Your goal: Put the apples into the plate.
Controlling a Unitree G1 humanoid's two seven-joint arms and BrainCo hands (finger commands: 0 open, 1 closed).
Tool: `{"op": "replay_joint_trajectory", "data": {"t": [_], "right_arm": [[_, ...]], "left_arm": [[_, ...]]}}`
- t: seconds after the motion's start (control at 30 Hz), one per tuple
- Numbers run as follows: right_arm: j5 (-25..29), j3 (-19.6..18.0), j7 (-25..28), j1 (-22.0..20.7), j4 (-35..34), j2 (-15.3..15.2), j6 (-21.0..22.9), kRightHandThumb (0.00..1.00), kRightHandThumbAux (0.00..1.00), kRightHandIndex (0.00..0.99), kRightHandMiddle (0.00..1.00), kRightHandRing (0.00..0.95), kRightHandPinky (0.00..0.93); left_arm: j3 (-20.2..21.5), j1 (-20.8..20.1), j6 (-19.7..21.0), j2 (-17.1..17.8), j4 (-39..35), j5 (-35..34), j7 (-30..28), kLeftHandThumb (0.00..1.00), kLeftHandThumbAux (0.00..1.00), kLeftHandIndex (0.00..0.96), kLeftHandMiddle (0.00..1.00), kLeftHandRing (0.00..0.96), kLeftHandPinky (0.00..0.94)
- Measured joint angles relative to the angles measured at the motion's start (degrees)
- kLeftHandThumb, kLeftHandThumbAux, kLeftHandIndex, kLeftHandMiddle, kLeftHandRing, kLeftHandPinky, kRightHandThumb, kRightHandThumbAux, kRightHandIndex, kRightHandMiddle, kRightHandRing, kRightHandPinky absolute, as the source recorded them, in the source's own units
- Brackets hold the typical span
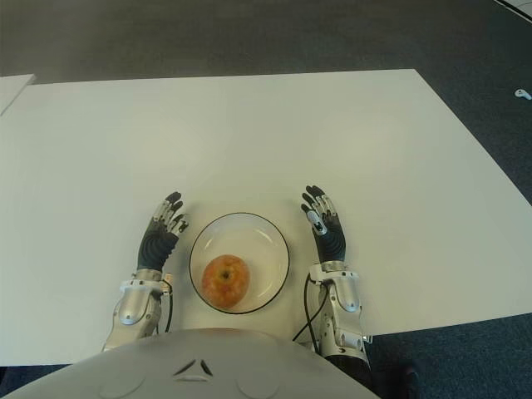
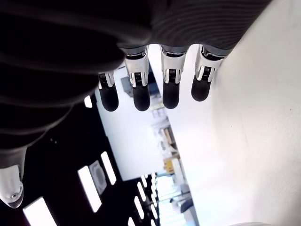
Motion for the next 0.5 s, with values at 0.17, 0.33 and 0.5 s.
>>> {"op": "replay_joint_trajectory", "data": {"t": [0.17,0.33,0.5], "right_arm": [[-0.11,-0.02,0.33,0.01,0.26,-0.32,-0.83,0.212,0.523,0.136,0.148,0.101,0.111],[-0.05,-0.05,0.76,0.02,0.34,-0.66,-1.01,0.222,0.527,0.135,0.14,0.097,0.108],[0.17,-0.32,1.03,0.05,0.34,-0.91,-1.01,0.224,0.527,0.133,0.123,0.08,0.088]], "left_arm": [[-0.02,0.26,0.5,-0.89,-0.18,-0.94,0.0,0.147,0.573,0.071,0.082,0.107,0.17],[-0.04,0.59,0.5,-1.31,-0.18,-1.47,-0.19,0.146,0.562,0.061,0.084,0.111,0.158],[-0.26,1.91,-0.09,-1.48,-0.44,-1.7,-0.69,0.125,0.571,0.066,0.089,0.108,0.152]]}}
